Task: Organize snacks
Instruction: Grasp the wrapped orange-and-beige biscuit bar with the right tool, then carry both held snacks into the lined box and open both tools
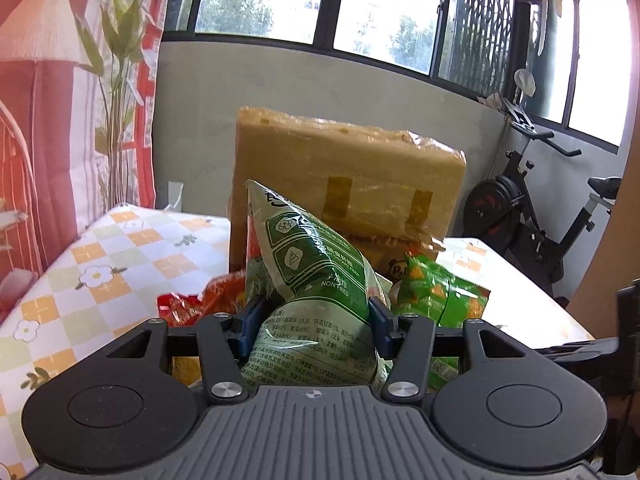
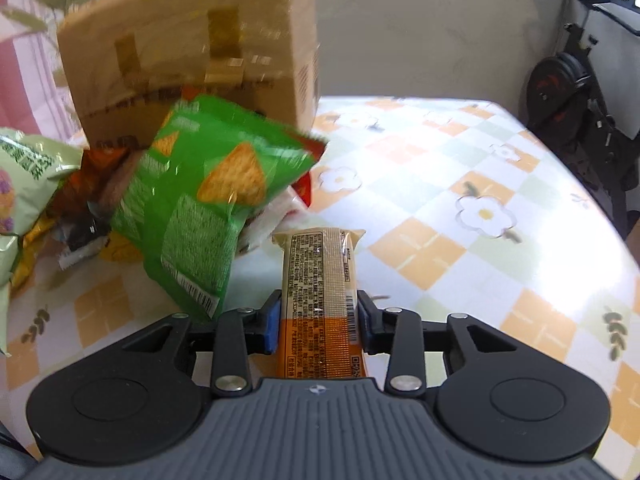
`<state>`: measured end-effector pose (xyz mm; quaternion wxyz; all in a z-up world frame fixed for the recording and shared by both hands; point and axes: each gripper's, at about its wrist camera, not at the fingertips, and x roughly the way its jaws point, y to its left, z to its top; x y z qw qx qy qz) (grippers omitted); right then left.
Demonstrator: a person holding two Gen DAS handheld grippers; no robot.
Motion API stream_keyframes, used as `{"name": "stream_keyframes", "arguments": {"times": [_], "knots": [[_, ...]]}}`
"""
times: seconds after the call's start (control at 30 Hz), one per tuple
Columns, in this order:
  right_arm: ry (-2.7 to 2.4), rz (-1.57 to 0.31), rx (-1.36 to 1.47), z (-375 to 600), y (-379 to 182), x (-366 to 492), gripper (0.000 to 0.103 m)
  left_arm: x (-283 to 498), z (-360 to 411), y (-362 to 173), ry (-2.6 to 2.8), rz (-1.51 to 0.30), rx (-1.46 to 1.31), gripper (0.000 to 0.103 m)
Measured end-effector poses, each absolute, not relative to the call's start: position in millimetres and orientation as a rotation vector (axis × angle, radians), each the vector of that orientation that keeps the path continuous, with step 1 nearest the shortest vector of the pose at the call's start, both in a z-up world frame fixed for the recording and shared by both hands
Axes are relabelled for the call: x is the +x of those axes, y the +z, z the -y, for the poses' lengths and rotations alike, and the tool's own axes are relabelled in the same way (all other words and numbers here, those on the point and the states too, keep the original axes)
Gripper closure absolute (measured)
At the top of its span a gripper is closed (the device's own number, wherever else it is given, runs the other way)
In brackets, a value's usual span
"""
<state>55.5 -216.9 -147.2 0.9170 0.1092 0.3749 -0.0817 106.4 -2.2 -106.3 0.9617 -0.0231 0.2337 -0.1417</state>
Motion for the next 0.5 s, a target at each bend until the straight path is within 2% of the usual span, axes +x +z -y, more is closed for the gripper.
{"name": "stream_keyframes", "arguments": {"times": [0.5], "knots": [[-0.089, -0.496, 0.185, 229.6, -41.3, 75.5, 0.065, 144.0, -13.4, -32.1, -0.249, -0.34, -0.039, 0.047]]}}
